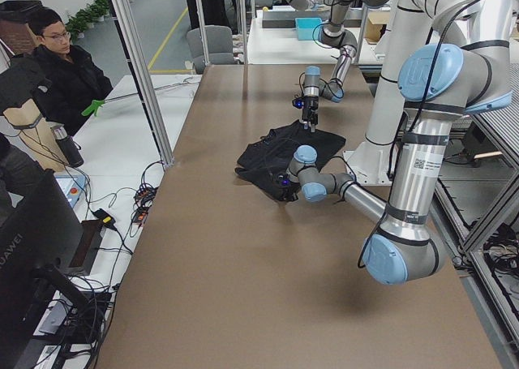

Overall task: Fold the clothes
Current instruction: 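Grasp the shirt's edge nearest the left gripper while the right gripper holds its corner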

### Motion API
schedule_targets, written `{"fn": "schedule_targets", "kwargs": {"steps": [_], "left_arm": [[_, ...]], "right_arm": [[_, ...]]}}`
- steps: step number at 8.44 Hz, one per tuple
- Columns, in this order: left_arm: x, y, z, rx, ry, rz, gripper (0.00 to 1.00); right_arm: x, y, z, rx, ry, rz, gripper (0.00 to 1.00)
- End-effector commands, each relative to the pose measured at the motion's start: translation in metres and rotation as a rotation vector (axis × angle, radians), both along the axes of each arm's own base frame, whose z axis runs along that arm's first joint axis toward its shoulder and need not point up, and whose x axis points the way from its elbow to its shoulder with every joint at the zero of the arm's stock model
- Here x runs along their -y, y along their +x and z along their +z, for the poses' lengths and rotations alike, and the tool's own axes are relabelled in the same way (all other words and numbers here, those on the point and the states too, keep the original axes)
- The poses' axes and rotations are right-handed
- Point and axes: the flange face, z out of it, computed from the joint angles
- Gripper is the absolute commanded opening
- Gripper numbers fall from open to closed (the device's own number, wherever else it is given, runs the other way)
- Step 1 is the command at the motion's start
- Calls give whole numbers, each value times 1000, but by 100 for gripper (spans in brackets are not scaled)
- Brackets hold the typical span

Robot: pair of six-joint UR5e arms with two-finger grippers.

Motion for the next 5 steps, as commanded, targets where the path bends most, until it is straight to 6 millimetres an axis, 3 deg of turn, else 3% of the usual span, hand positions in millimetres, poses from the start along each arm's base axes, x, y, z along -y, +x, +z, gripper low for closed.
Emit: {"fn": "schedule_targets", "kwargs": {"steps": [1, 3, 5], "left_arm": [[41, -27, -17, 23, 87, -19, 0], [165, -11, -60, 27, 67, -76, 0], [288, 0, -149, 35, 38, -111, 0]], "right_arm": [[0, 0, 0, -1, -1, 1, 95], [1, 0, 1, -4, -2, 3, 95], [2, 0, 1, -4, -2, 7, 95]]}}
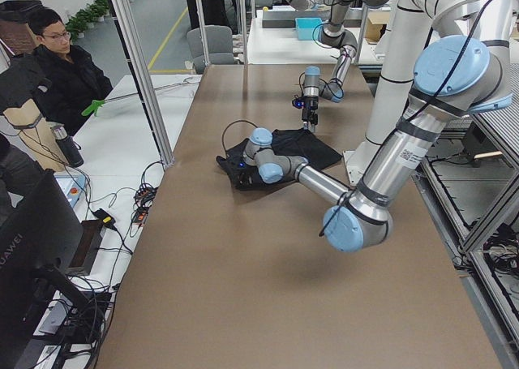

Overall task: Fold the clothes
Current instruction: 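Lift the shirt edge with the left gripper and fold it over toward the right gripper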

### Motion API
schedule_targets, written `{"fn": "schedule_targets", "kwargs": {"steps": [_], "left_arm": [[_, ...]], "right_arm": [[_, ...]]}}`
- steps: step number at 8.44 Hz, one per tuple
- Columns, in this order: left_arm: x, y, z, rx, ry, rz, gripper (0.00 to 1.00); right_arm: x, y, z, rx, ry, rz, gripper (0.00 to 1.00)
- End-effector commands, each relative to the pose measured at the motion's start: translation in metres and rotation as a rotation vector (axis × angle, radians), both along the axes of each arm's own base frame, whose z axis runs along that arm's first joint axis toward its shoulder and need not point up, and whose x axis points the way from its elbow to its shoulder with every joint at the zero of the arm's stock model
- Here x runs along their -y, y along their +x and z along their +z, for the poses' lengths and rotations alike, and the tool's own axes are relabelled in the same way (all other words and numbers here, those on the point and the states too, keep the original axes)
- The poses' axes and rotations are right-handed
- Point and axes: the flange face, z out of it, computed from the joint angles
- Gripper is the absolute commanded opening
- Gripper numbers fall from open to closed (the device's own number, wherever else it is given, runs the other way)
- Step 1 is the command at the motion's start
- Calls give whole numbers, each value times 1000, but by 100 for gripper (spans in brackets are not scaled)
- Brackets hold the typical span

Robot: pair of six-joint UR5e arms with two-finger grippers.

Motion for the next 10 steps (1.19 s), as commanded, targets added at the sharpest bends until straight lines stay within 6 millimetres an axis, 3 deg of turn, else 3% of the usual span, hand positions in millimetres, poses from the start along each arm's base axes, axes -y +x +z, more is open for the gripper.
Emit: {"fn": "schedule_targets", "kwargs": {"steps": [1, 2, 4, 6, 10], "left_arm": [[147, 30, -111, 41, -45, -45, 0], [164, 45, -126, 29, -17, -57, 0], [166, 54, -120, 24, 7, -67, 0], [163, 67, -135, 33, 23, -76, 0], [169, 79, -138, 63, 14, -81, 0]], "right_arm": [[1, 0, 0, -1, 0, 5, 95], [2, 1, 1, -2, 1, 8, 95], [8, 6, 2, -4, 0, 21, 95], [15, 7, 4, -30, -3, 36, 95], [27, 13, 3, -34, 4, 91, 95]]}}
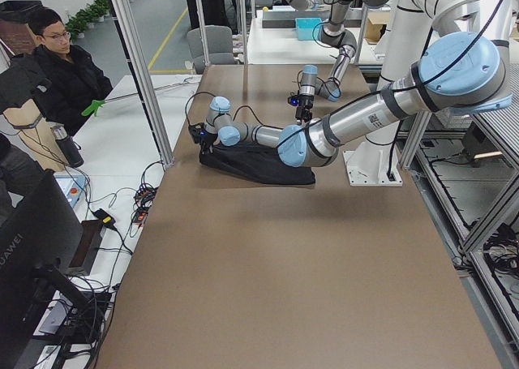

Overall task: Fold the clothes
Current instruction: 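Lift the shirt edge with the left gripper and fold it over toward the right gripper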

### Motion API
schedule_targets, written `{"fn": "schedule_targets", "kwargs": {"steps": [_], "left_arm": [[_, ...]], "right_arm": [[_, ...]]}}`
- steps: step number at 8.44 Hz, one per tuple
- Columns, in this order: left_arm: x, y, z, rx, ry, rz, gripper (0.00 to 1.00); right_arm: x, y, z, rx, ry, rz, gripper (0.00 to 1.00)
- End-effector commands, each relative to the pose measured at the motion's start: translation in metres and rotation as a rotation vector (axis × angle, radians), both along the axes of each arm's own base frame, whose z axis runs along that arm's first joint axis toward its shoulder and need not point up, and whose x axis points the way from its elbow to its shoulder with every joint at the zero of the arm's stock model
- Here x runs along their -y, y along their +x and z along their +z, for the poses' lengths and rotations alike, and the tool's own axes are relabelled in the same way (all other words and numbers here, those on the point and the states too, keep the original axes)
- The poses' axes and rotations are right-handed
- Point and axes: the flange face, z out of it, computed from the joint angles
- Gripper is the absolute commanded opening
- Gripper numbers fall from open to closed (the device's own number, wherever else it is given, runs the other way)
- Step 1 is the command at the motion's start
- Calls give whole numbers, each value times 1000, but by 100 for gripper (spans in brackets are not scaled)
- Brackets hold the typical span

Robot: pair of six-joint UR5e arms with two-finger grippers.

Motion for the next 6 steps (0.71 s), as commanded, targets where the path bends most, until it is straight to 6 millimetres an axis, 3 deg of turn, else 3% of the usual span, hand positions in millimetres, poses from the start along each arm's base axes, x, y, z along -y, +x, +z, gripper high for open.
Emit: {"fn": "schedule_targets", "kwargs": {"steps": [1, 2, 3, 5, 6], "left_arm": [[1, 3, -6, 12, 33, 13, 18], [2, -9, -22, 38, 125, 55, 93], [5, -21, -24, 53, 165, 69, 94], [-10, -52, 22, 53, 208, 101, 94], [-25, -65, 46, 53, 213, 114, 94]], "right_arm": [[11, 8, 0, -3, 6, 42, 95], [15, 8, 1, -7, 5, 69, 95], [19, 5, -3, -4, 8, 100, 95], [34, -16, -33, -30, 2, 193, 94], [39, -28, -47, -89, 75, 185, 86]]}}
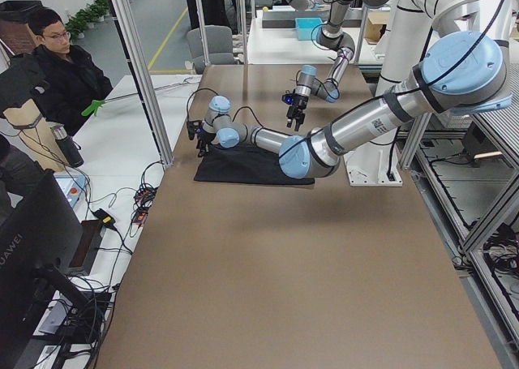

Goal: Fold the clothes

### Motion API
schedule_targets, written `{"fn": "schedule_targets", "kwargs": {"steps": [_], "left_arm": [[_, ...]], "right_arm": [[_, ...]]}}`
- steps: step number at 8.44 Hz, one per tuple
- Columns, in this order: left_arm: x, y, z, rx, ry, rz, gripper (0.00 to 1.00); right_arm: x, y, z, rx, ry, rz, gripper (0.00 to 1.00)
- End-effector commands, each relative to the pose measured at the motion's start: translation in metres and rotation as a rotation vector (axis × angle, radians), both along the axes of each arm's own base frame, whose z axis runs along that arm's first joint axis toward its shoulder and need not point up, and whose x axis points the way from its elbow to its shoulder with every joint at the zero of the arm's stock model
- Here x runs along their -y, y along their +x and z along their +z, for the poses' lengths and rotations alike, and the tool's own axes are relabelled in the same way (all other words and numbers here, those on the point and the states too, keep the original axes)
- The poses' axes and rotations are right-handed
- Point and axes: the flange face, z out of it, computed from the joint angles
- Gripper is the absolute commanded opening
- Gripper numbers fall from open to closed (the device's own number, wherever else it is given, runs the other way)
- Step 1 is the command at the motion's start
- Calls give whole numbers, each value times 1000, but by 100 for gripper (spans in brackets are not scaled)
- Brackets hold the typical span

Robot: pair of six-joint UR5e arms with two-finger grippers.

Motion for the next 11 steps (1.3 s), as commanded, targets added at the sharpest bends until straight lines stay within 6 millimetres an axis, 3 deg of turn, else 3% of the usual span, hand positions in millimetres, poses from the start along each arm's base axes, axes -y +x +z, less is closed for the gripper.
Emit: {"fn": "schedule_targets", "kwargs": {"steps": [1, 3, 4, 5, 6, 8, 10, 11], "left_arm": [[-32, -33, 58, 4, 31, 33, 94], [-35, -36, 64, -5, 25, 50, 94], [-45, -39, 70, -23, 19, 73, 94], [-54, -47, 83, -27, 25, 76, 94], [-62, -52, 94, -27, 25, 77, 94], [-65, -46, 96, -23, 24, 79, 94], [-65, -46, 99, -20, 20, 74, 94], [-64, -47, 103, -15, 17, 59, 94]], "right_arm": [[16, -39, -42, -206, 225, -6, 70], [14, -85, -74, -495, 461, -153, 61], [9, -94, -77, -559, 543, -206, 60], [9, -97, -64, -653, 630, -267, 54], [11, -99, -64, -749, 695, -332, 54], [11, -97, -79, -868, 755, -431, 53], [7, -93, -78, -961, 754, -496, 51], [-10, -112, -87, -1043, 765, -522, 48]]}}
